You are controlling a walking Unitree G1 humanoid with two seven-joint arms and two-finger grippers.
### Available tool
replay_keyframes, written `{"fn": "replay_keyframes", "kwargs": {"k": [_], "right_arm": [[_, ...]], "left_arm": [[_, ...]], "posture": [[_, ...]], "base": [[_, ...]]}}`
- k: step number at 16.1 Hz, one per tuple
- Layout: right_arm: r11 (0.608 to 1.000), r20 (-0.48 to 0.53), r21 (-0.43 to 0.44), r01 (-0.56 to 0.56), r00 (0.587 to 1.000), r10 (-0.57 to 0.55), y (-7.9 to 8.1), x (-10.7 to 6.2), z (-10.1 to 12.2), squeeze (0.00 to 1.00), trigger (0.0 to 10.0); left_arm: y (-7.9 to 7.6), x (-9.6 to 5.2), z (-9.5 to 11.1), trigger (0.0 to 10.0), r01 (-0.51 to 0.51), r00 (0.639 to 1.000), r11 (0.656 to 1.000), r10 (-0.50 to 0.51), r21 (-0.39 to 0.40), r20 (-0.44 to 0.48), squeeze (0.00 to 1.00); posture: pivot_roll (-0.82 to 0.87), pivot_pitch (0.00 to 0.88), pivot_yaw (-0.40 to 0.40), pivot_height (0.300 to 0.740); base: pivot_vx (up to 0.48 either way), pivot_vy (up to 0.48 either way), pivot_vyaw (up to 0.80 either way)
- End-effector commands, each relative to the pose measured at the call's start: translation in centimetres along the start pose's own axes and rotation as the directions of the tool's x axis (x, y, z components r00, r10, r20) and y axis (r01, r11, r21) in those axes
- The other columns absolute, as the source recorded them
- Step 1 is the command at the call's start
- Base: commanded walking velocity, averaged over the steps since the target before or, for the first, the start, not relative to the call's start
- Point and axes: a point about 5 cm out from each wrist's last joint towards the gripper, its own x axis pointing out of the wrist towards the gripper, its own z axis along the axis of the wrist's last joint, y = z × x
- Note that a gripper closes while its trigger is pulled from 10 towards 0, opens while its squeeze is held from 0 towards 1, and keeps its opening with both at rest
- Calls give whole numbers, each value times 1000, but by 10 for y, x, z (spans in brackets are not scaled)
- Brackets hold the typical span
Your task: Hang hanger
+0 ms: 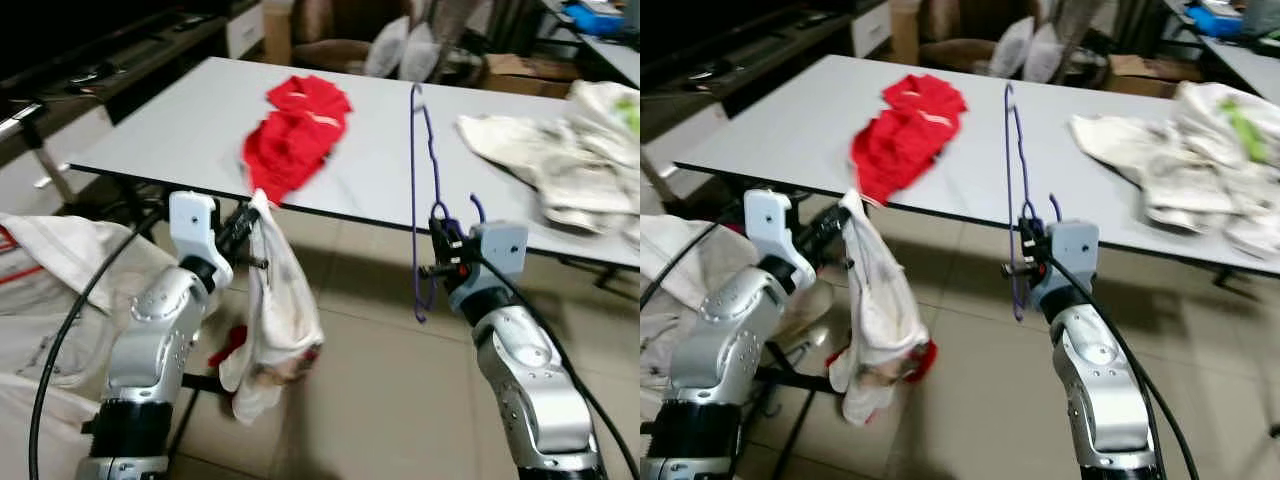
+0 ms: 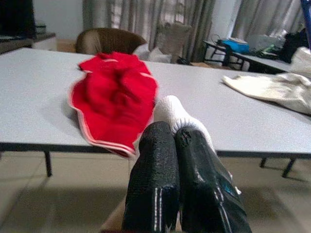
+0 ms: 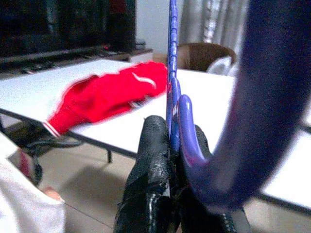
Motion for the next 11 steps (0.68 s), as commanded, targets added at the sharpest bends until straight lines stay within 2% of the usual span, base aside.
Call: {"fn": "replay_keyframes", "kwargs": {"k": [1, 6, 9, 11], "right_arm": [[1000, -3, 11, -3, 1000, 3, 2, -2, 5, 0, 10000], [999, -8, 1, 50, 999, -50, -5, 1, 10, 0, 10000], [998, -18, 51, 20, 1000, -19, 0, 4, 10, 0, 10000], [999, -33, 27, 20, 999, -19, -4, 1, 8, 0, 10000]], "left_arm": [[2, 2, 8, 10000, -5, 1000, 1000, 5, 3, 30, 0], [-7, 8, 13, 10000, 28, 998, 1000, -28, 0, 50, 0], [-8, 11, 17, 10000, 30, 997, 1000, -30, -3, 69, 0], [-14, 11, 16, 10000, 54, 996, 999, -53, -11, 72, 0]], "posture": [[-201, 0, -3, 740], [-179, 0, -10, 740], [-173, 0, -22, 740], [-182, 0, -11, 740]], "base": [[428, 0, 0], [427, 0, 0], [424, 0, -769], [426, 0, 0]]}}
